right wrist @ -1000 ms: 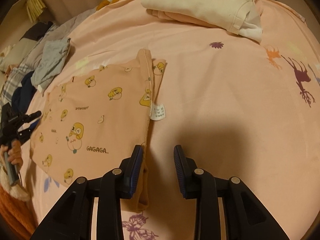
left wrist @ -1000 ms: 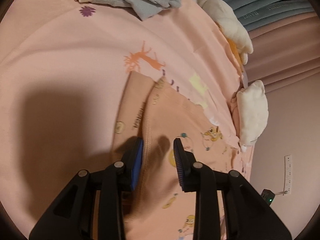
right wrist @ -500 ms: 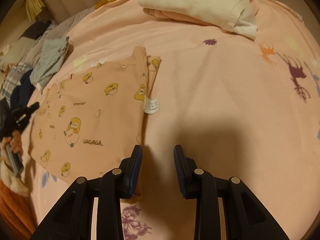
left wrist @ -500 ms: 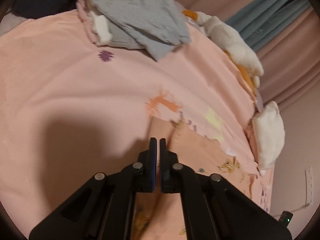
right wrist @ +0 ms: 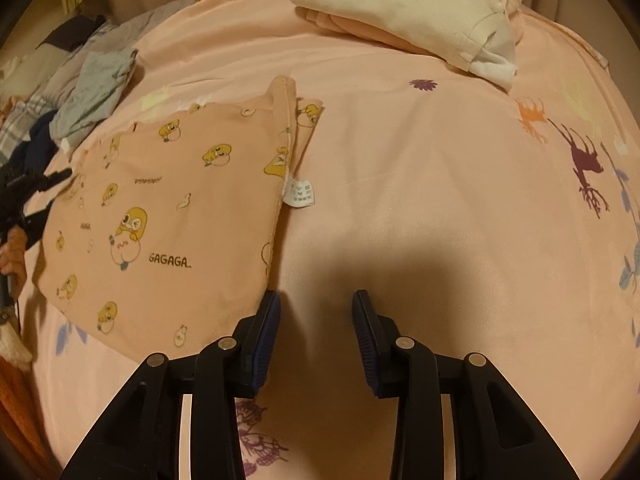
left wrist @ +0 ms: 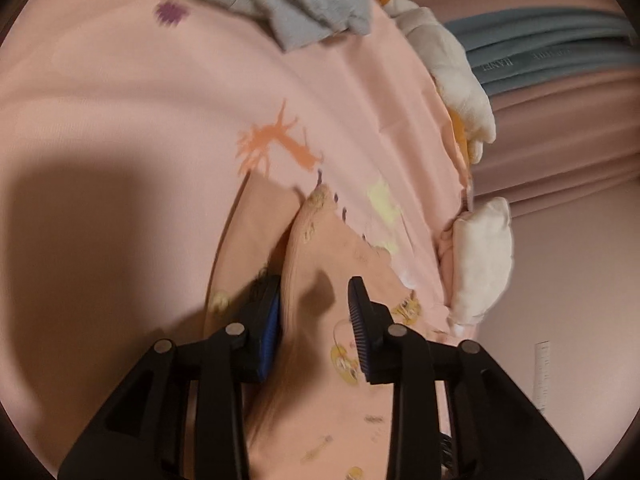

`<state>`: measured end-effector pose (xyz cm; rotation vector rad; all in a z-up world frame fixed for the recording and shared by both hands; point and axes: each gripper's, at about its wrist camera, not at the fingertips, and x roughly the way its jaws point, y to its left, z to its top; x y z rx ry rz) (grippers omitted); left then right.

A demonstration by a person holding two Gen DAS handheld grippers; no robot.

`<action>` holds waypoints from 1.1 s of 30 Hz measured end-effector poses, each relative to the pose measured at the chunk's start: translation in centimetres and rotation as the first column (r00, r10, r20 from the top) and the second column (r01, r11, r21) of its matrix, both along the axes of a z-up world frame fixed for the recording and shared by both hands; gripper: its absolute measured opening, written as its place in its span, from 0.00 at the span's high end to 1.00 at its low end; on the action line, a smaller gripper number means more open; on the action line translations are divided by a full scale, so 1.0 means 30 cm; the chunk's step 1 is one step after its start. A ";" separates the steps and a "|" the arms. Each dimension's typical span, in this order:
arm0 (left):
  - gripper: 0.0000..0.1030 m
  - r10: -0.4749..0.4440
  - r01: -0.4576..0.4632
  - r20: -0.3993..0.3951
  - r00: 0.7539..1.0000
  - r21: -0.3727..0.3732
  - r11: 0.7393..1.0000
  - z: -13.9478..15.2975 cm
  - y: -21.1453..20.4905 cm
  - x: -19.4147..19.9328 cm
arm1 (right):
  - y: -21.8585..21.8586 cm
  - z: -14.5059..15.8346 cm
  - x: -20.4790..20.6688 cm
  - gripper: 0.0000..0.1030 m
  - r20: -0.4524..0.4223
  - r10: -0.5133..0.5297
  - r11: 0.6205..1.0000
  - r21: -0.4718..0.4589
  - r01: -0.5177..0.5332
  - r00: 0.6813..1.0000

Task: Fold small clothes

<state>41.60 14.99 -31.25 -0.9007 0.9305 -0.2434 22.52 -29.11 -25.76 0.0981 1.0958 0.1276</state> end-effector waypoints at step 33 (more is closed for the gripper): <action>0.40 0.022 -0.029 -0.035 0.999 -0.215 0.976 -0.019 -0.119 -0.426 | 0.108 -0.088 -0.058 0.37 -0.108 -0.227 0.726 0.644 0.242 0.968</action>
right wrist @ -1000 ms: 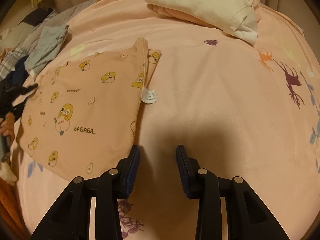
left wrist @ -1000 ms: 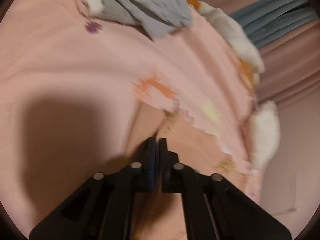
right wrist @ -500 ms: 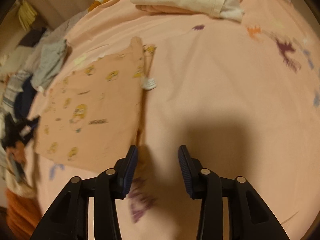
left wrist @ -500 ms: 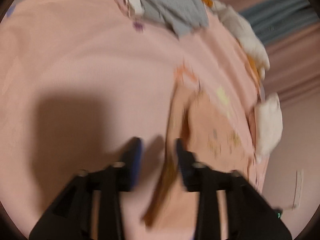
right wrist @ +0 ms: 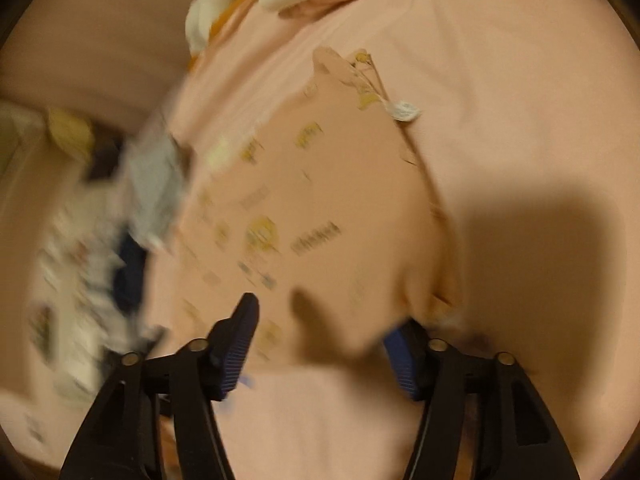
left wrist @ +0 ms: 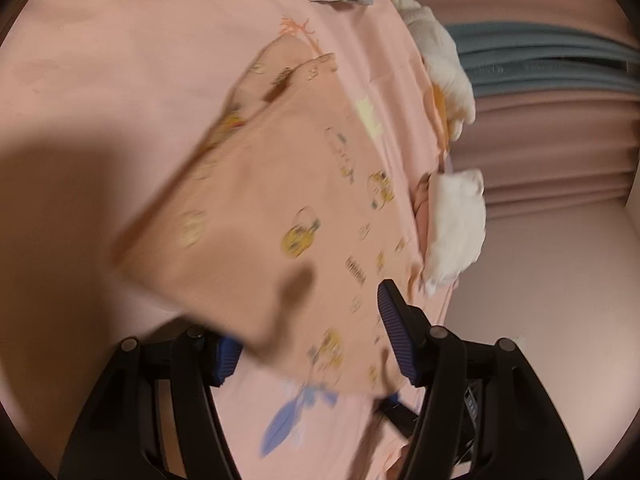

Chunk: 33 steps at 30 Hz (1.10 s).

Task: Fold small clothes

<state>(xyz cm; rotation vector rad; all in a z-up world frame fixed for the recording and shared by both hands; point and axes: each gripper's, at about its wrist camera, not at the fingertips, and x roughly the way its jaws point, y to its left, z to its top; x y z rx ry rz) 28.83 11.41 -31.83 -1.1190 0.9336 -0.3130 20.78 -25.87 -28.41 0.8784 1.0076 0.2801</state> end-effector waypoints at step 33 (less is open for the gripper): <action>0.81 -0.056 0.064 -0.032 0.998 0.373 0.926 0.040 -0.091 -0.426 | 0.031 0.003 -0.364 0.87 0.054 0.061 0.976 -0.211 -0.048 0.997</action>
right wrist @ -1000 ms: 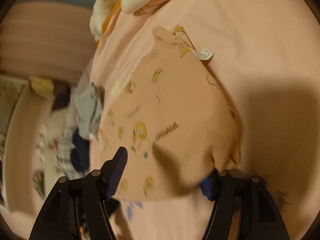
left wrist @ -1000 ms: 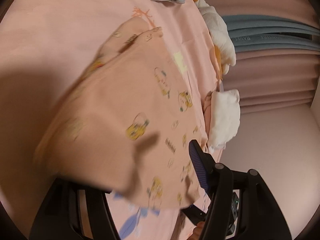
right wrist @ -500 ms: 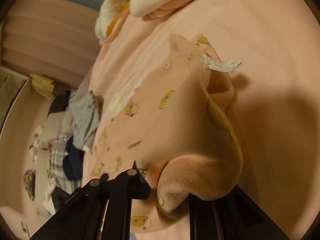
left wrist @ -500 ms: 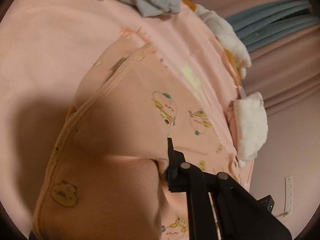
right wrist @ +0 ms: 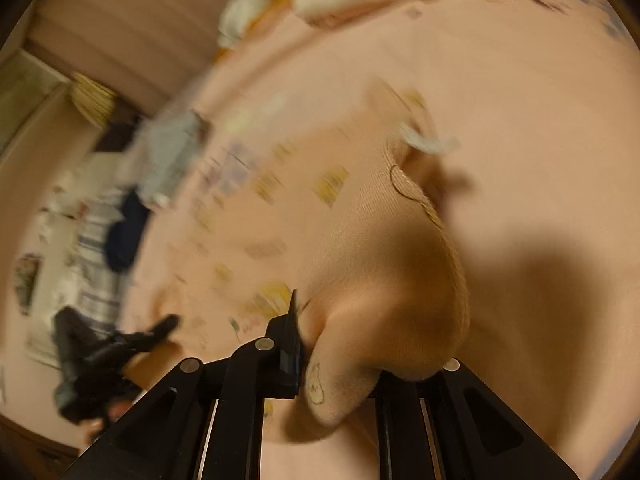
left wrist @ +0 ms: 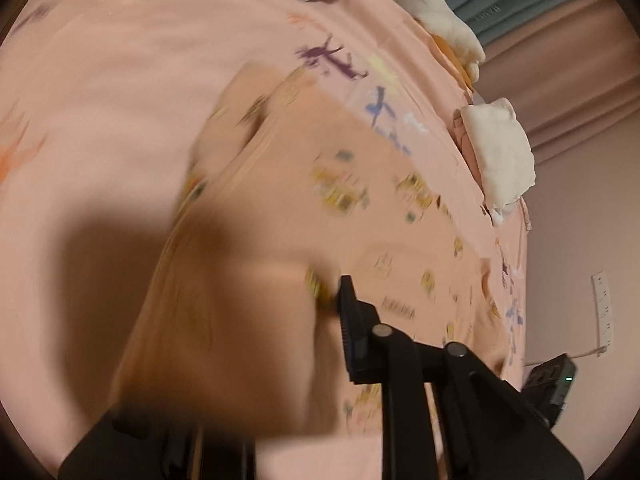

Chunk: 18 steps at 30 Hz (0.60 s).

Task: Fold small clothes

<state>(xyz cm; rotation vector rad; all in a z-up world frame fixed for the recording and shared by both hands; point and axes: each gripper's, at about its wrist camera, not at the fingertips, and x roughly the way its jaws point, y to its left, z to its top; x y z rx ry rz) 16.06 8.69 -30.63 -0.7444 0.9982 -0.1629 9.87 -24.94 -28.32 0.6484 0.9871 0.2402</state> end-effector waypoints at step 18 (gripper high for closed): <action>0.92 0.070 -0.074 0.031 0.997 0.189 0.979 0.005 0.130 -0.228 | -0.106 0.014 -0.214 0.97 -0.025 -0.126 0.986 -0.113 0.122 0.992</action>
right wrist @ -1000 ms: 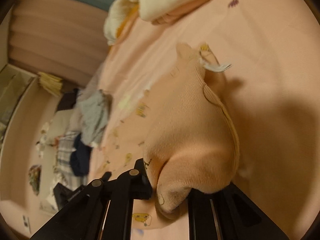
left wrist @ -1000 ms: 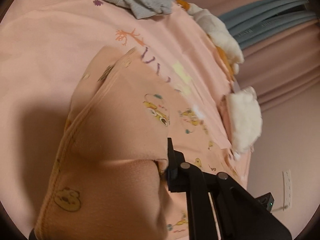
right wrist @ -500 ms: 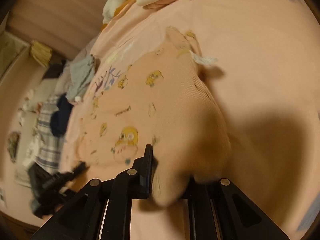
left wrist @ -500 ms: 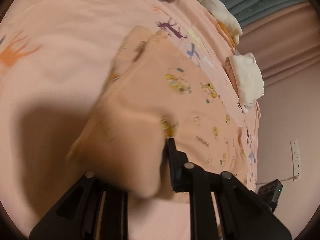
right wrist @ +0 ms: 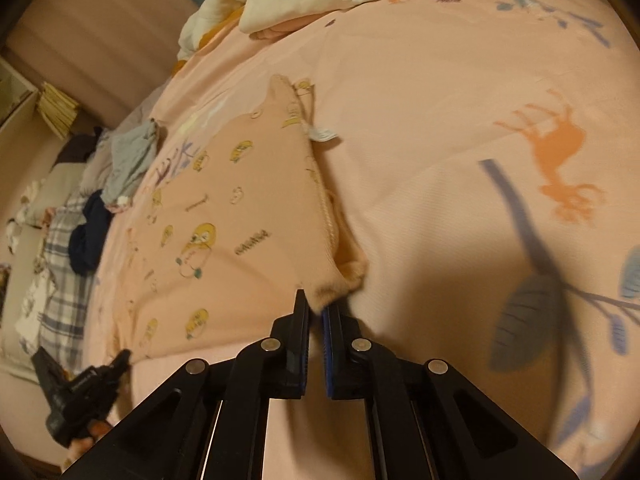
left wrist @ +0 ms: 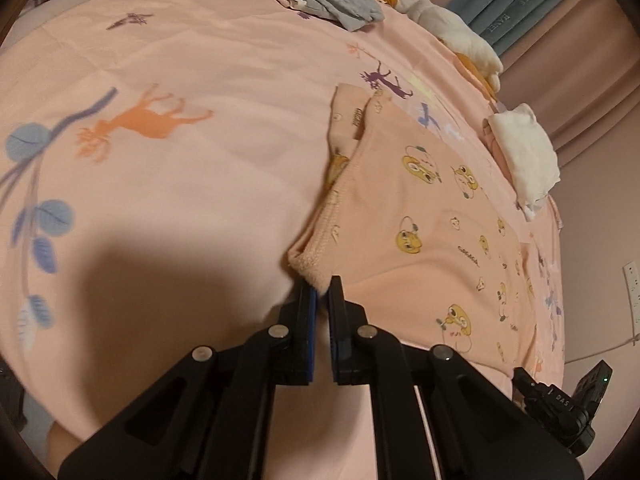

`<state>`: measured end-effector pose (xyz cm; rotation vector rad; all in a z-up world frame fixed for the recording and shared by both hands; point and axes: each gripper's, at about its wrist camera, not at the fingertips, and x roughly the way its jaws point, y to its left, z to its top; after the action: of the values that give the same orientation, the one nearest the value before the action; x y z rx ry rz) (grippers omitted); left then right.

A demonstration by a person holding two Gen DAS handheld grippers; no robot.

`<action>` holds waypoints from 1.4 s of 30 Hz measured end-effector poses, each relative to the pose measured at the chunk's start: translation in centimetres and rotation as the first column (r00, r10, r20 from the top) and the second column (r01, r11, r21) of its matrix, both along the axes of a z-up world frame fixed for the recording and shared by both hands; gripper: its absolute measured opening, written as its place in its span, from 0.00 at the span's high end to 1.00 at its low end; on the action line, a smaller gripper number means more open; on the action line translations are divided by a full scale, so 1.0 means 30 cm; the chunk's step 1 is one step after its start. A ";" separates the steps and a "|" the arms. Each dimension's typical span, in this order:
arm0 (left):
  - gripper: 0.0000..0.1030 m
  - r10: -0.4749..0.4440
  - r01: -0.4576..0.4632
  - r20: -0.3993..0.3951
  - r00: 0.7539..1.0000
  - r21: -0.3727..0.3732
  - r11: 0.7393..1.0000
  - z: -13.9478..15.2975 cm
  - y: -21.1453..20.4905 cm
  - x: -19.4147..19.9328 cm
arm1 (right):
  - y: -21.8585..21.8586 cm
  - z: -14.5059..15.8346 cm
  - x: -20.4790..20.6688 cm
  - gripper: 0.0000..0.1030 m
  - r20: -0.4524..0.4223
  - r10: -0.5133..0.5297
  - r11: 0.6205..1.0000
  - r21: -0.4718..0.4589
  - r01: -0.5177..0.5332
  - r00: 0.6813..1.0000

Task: Fold small clothes

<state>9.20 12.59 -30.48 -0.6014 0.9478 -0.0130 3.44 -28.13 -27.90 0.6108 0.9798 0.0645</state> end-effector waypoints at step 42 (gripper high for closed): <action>0.73 0.042 -0.044 0.022 0.999 0.134 0.990 0.152 0.069 0.223 | -0.164 0.156 0.333 1.00 -0.040 -0.021 0.966 -0.258 0.010 0.999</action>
<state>15.88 14.66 -25.92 -0.4956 0.9088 0.0831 13.43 -33.06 -23.22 0.3811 1.0051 -0.0894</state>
